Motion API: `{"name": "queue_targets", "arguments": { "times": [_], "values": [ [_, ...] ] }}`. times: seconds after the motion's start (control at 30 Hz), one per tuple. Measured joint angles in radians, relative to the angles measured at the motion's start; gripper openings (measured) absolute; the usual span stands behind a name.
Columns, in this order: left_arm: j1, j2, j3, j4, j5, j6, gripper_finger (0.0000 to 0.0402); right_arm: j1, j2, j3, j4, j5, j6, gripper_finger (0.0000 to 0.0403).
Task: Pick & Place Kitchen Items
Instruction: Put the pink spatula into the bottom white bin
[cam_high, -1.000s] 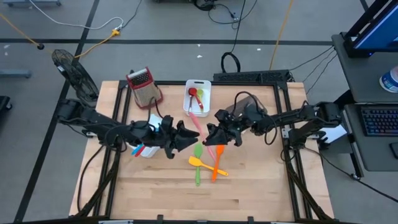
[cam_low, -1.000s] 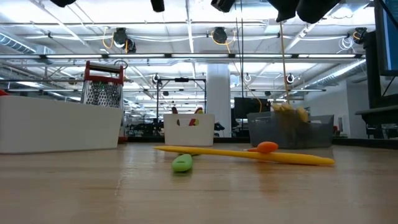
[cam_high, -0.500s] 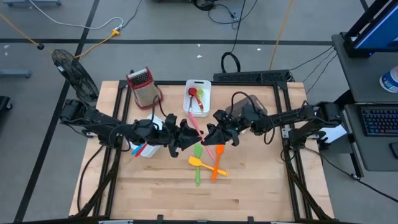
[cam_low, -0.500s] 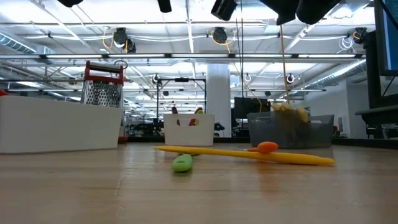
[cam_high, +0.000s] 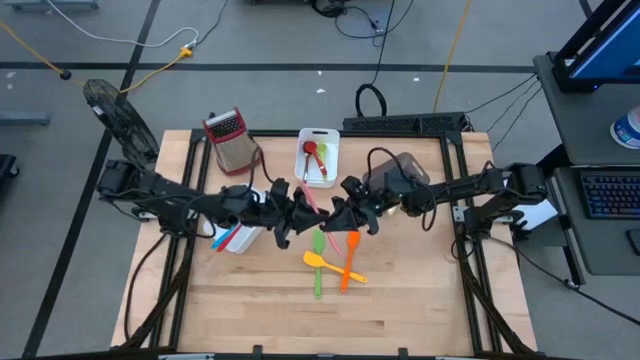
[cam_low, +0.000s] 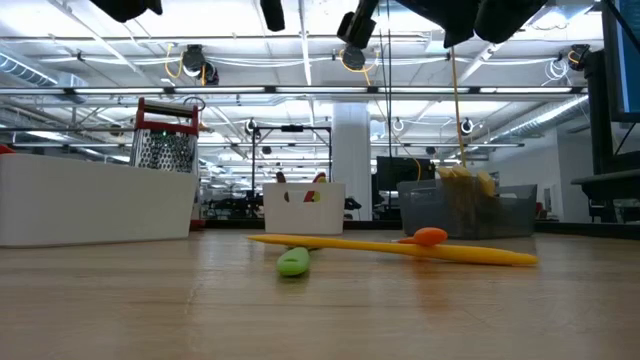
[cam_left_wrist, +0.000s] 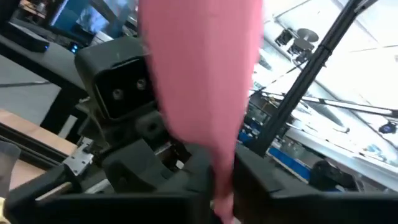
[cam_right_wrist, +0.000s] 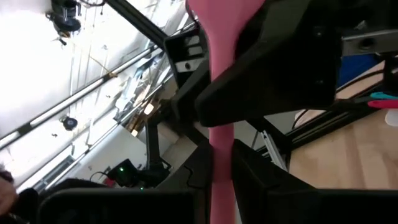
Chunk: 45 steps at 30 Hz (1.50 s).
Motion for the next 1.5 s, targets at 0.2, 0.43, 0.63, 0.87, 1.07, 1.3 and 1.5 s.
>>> {"name": "queue_targets", "arguments": {
  "times": [0.2, 0.43, 0.63, 0.87, 1.07, 1.3, 1.5],
  "values": [
    [0.024, 0.011, 0.000, 0.002, 0.062, -0.029, 0.0016, -0.008, 0.002, 0.000, -0.013, -0.004, -0.039, 0.0030],
    [0.029, 0.002, 0.000, -0.139, 0.053, -0.073, 0.0005, -0.010, 0.005, 0.000, -0.118, 0.020, -0.064, 0.0120],
    [0.033, -0.049, 0.000, -0.471, 0.027, -0.169, 0.0004, -0.010, 0.006, 0.000, -0.313, -0.080, -0.065, 0.0184],
    [0.053, -0.202, -0.003, -0.952, 0.010, -0.363, 0.0004, -0.009, 0.004, 0.000, -0.425, -0.159, -0.096, 0.0212],
    [0.070, -0.328, 0.074, -1.398, -0.019, -0.514, 0.0004, -0.009, 0.004, 0.000, -0.435, -0.162, -0.130, 0.0210],
    [0.077, -0.296, 0.351, -2.047, -0.063, -0.545, 0.0004, -0.011, 0.004, 0.000, -0.449, -0.161, -0.156, 0.0206],
    [0.140, -0.164, 0.440, -2.448, 0.017, -0.549, 0.0004, -0.011, 0.004, 0.000, -0.449, -0.159, -0.156, 0.0207]
  ]
}}
